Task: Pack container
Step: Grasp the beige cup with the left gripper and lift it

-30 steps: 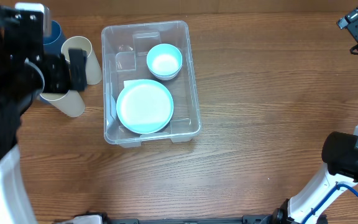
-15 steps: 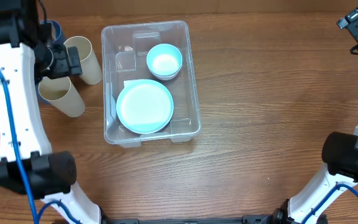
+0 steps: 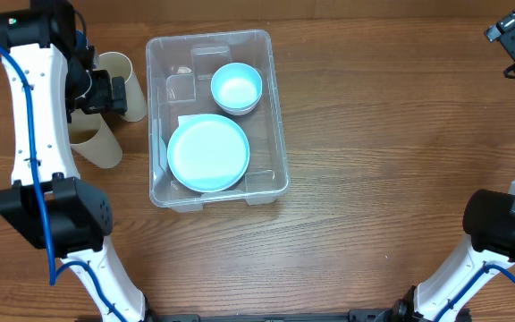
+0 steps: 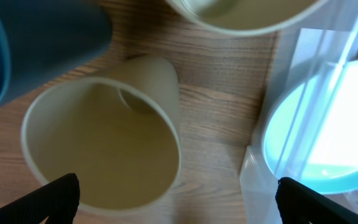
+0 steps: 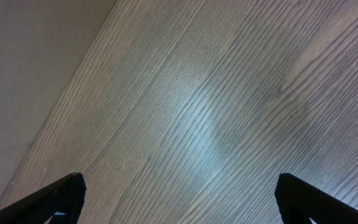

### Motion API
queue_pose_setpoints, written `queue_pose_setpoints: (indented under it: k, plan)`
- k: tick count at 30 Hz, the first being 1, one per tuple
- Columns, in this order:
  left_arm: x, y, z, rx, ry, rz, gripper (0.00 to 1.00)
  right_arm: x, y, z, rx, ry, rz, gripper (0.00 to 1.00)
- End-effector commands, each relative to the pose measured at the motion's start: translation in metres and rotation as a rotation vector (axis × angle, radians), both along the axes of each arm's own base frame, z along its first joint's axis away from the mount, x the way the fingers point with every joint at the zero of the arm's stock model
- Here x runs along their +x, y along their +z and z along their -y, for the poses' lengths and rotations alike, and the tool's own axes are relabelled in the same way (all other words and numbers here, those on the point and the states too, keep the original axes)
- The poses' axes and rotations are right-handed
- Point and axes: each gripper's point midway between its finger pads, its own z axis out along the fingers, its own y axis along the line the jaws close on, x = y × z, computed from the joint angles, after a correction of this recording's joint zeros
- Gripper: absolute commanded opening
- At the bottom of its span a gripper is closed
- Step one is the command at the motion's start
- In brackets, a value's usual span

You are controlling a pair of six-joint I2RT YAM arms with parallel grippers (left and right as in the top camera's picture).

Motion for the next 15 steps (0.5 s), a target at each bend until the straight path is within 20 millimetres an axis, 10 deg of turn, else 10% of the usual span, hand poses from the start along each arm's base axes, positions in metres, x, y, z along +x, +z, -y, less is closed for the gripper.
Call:
queue_pose_setpoints:
  k: [1,10,15]
  plan:
    - [0.009,-0.023,-0.006,0.003,-0.015,-0.040,0.99,-0.001,0.008,0.000,-0.011,-0.006,0.019,1.00]
    - [0.020,-0.044,-0.005,-0.012,-0.015,-0.052,0.04,-0.001,0.008,0.000,-0.012,-0.006,0.019,1.00]
    - [0.016,-0.042,0.002,-0.031,-0.024,-0.068,0.04,-0.001,0.008,0.000,-0.011,-0.006,0.019,1.00]
